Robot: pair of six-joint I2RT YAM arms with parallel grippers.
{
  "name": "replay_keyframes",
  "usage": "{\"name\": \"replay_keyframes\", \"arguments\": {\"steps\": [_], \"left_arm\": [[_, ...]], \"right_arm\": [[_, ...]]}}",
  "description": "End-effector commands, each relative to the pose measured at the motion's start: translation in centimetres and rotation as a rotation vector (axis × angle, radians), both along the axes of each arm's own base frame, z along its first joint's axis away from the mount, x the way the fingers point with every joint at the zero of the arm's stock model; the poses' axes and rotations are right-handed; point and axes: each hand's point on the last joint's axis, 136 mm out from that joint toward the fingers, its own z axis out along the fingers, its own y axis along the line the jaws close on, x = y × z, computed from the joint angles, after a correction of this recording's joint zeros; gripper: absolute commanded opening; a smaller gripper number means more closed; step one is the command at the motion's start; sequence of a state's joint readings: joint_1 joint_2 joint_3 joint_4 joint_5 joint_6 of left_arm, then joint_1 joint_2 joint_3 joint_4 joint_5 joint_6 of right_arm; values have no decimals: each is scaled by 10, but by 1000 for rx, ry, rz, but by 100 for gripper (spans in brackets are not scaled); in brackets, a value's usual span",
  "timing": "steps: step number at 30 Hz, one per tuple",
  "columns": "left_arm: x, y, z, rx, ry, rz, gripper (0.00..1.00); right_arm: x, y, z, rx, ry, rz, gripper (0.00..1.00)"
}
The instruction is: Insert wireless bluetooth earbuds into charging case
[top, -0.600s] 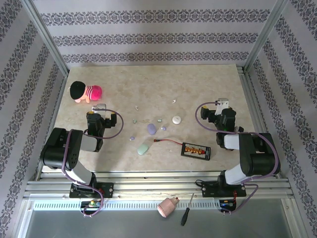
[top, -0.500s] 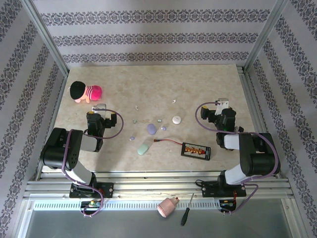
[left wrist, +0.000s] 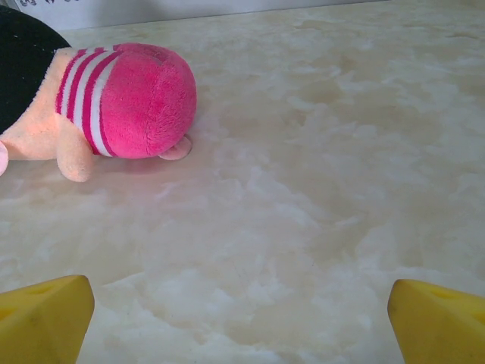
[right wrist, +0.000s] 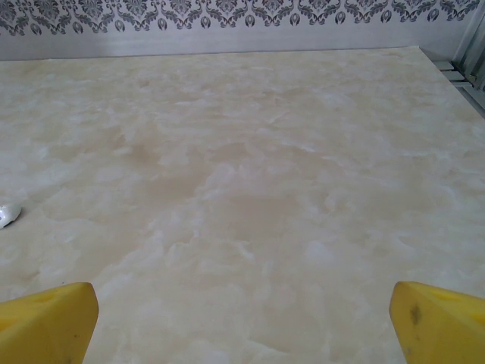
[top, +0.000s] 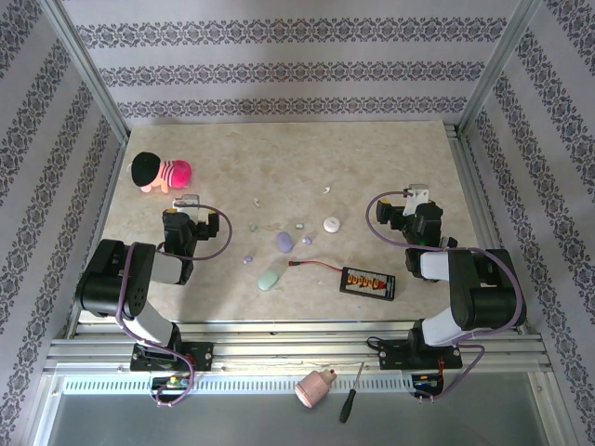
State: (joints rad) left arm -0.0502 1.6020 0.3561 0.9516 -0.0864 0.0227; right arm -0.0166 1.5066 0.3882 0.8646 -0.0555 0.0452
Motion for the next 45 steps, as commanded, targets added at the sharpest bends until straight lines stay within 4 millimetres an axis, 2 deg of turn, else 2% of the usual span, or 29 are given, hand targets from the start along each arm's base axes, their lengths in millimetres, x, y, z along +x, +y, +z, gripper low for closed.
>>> {"name": "replay_keyframes", "arguments": {"steps": [1,13,15,20,23,26,30,34,39,45], "left_arm": [[7,3,16,-9,-53,7,99],[7,4,16,-7,-59,10,99],[6,4,17,-3,-64,12,99],[3,6,42,32,-55,53,99],[4,1,65,66,-42,65,99],[5,-6,82,-3,1,80,99],[5,-28,97,-146,58,15,99],[1,-38,100,-237,92,-3,99],[-6,-32,97,-232,116,27,99],[-13,-33,88,-219,138,13,99]], "right_arm": [[3,1,4,-15,-19,-1,99],[2,2,3,-16,-19,2,98],[3,6,11,-25,-35,17,98],[0,32,44,-127,-7,92,98],[-2,55,65,-139,10,151,98],[-6,87,84,-143,25,213,98],[-20,136,87,-119,120,293,99],[-38,192,71,-109,192,387,99],[-62,247,41,-83,300,431,98],[-86,291,2,-27,431,464,94]]}}
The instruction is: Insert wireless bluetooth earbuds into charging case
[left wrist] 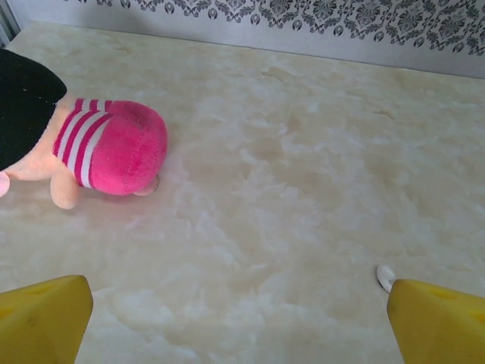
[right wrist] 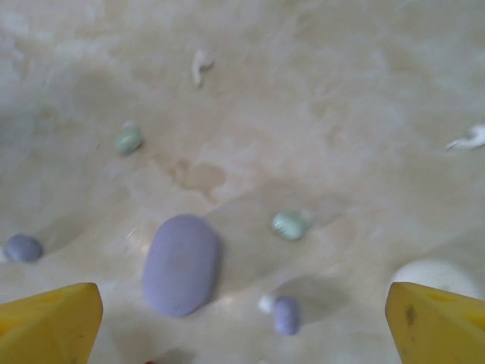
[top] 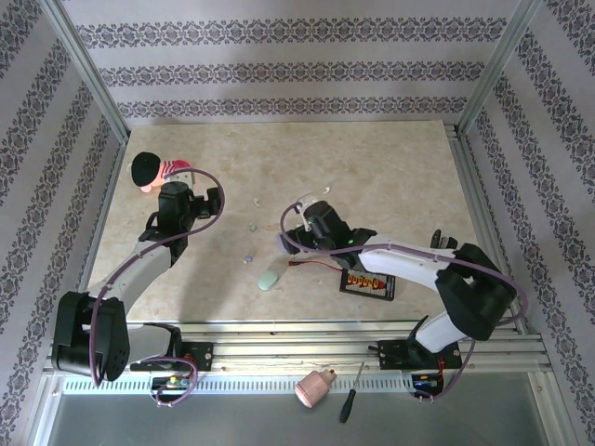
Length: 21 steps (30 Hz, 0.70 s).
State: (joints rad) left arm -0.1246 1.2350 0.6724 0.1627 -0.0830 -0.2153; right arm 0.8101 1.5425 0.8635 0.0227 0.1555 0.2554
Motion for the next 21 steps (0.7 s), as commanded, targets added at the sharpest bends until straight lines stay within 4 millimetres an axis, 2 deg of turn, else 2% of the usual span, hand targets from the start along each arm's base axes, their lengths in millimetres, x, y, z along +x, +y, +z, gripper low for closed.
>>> {"name": "replay_keyframes", "arguments": {"steps": [1,3,9,21], "left_arm": [[-11,-3,-8,-12,38,-11,100],[-13,-3,-10,-16,37,-10,99],[-18,-4,-16,-32,40,-10,99],[-24,-4,-17,-18,50,-18,99]], "right_arm": [[-3,13,-8,21,71,-63,93],[-7,22,-18,4,100,-46,90],[-6,44,-37,-27,151,-6,73],[-1,42,-70,-126,221,-47,65]]}}
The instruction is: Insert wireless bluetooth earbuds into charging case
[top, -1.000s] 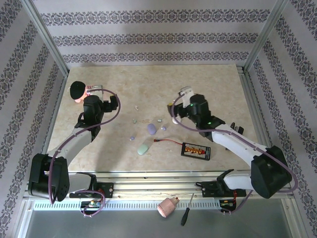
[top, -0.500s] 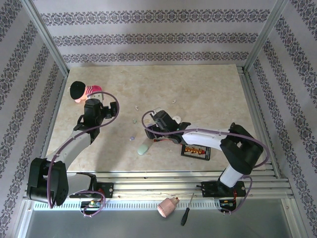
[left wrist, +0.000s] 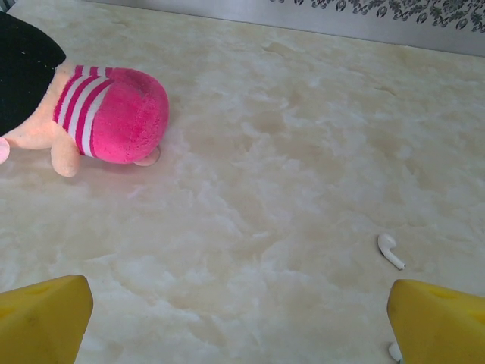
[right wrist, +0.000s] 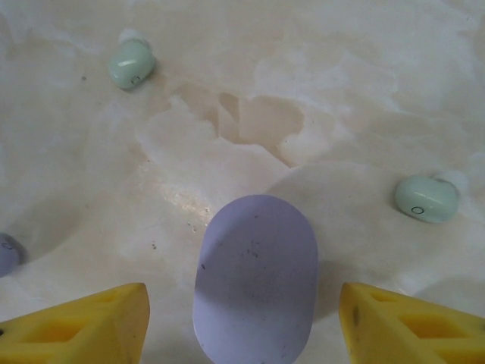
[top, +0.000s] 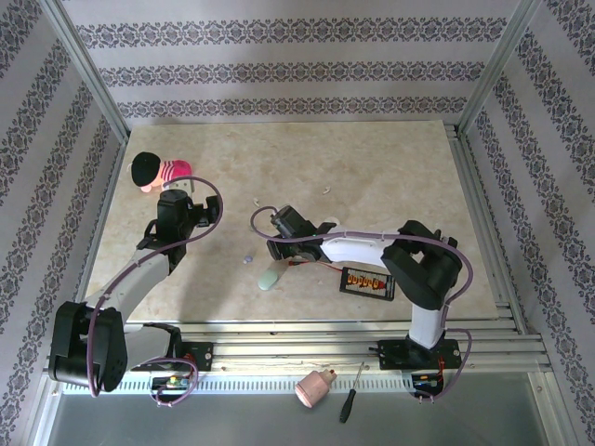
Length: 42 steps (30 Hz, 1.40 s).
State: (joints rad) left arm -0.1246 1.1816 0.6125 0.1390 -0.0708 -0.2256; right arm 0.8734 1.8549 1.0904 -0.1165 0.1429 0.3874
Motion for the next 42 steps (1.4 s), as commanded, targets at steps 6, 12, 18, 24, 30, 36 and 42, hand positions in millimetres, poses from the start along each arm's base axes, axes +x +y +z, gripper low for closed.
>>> {"name": "replay_keyframes", "arguments": {"steps": [6,12,18,24,30,36,42], "left_arm": [[-5,-4,-5,-7,20,-14,99],[-4,-4,-7,-4,24,-12,99],[-5,-6,-1,-14,26,-22,99],[-15,-22,28,-108,-37,-94,99],[-38,-63,73,-192,-110,-344,99],[-74,-106,103,-234,-72,-659,99],[-106,-142,121,-234,-157,-973,99]], "right_arm": [[0,-4,-14,-68,30,-12,56],[-4,-4,-16,-66,45,-1,42],[-6,1,-1,-1,36,87,37],[-6,-6,39,53,-56,288,37],[-17,-14,92,223,-50,495,30],[-22,-25,143,313,-79,604,28],[-36,-30,172,336,-78,724,28]]}}
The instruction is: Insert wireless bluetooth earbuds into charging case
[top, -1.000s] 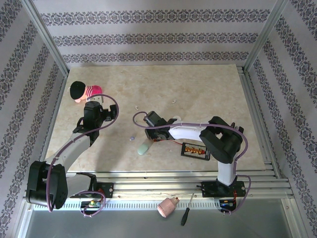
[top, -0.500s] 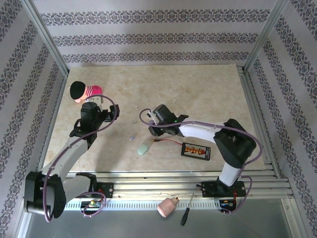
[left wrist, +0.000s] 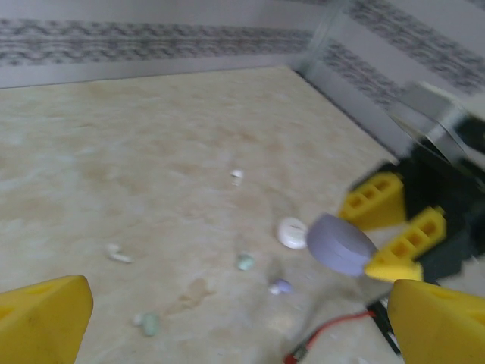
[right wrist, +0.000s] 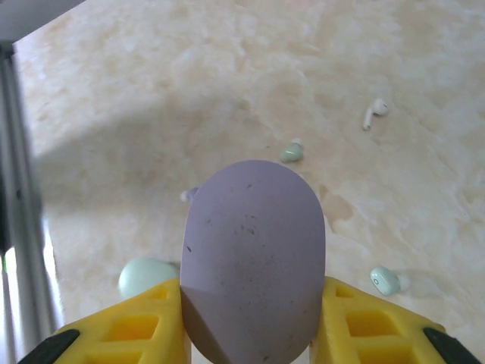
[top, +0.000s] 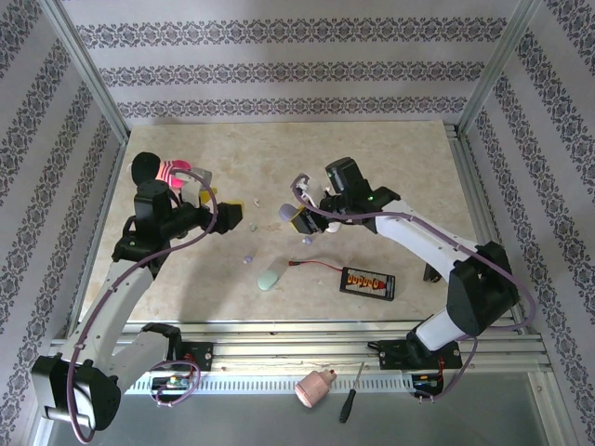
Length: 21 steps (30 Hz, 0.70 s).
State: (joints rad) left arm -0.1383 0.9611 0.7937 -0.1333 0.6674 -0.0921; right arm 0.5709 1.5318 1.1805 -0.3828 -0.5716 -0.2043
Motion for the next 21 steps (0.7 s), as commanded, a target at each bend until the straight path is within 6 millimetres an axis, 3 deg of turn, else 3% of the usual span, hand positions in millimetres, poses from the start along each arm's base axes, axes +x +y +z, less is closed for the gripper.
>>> {"name": "replay_keyframes", "arguments": {"steps": [1,6,14,21], "left_arm": [[-35,-34,8,-10,-82,-279,99],[-45,-50,14,-33,-208,-427,99],[-64,-74,5,-43,-200,-616,100],[-72,-85,10,-102,-183,-690,93]], "right_arm": [[-24,0,25,30,-1,147,28],[-31,6,45,58,14,213,28],[-50,19,83,188,27,343,27],[-68,24,91,173,21,432,26]]}}
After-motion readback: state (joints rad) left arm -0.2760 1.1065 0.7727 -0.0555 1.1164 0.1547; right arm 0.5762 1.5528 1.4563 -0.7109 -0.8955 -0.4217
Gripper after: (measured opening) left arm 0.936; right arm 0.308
